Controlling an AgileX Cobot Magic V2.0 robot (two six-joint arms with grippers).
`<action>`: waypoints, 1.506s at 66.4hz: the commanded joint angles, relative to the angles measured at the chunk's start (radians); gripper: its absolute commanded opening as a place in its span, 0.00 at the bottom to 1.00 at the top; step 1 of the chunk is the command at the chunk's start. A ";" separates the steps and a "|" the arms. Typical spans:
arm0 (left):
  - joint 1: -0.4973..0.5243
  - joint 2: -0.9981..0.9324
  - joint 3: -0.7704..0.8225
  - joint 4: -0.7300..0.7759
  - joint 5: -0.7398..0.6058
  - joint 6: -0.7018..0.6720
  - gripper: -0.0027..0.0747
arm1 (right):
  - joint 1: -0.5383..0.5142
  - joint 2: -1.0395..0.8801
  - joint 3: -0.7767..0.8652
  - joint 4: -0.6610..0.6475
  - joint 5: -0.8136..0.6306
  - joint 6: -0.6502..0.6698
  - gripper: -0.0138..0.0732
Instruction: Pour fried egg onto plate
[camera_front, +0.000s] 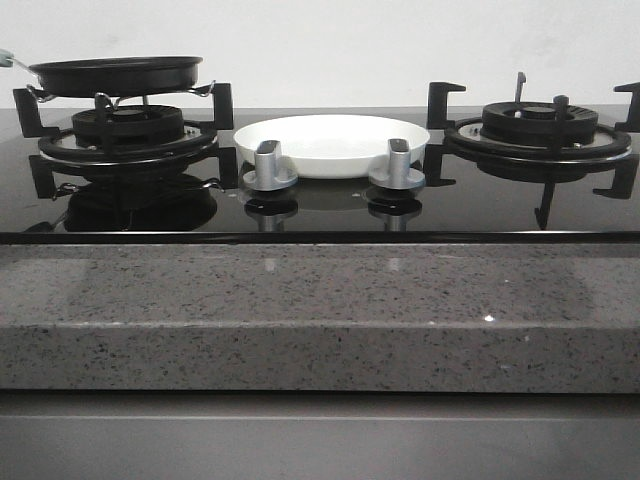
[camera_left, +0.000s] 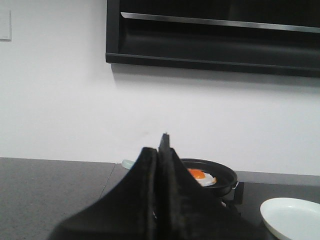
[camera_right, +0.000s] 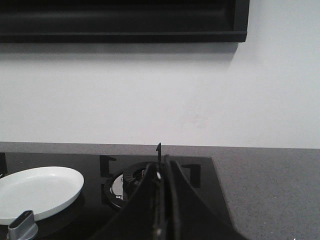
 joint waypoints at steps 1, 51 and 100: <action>-0.008 0.075 -0.110 -0.008 0.010 -0.001 0.01 | -0.006 0.086 -0.117 -0.024 -0.005 -0.006 0.08; -0.008 0.475 -0.299 -0.008 0.277 -0.001 0.01 | -0.006 0.492 -0.292 -0.024 0.231 -0.006 0.08; -0.008 0.488 -0.299 -0.026 0.276 -0.001 0.54 | -0.003 0.557 -0.323 0.044 0.310 -0.006 0.76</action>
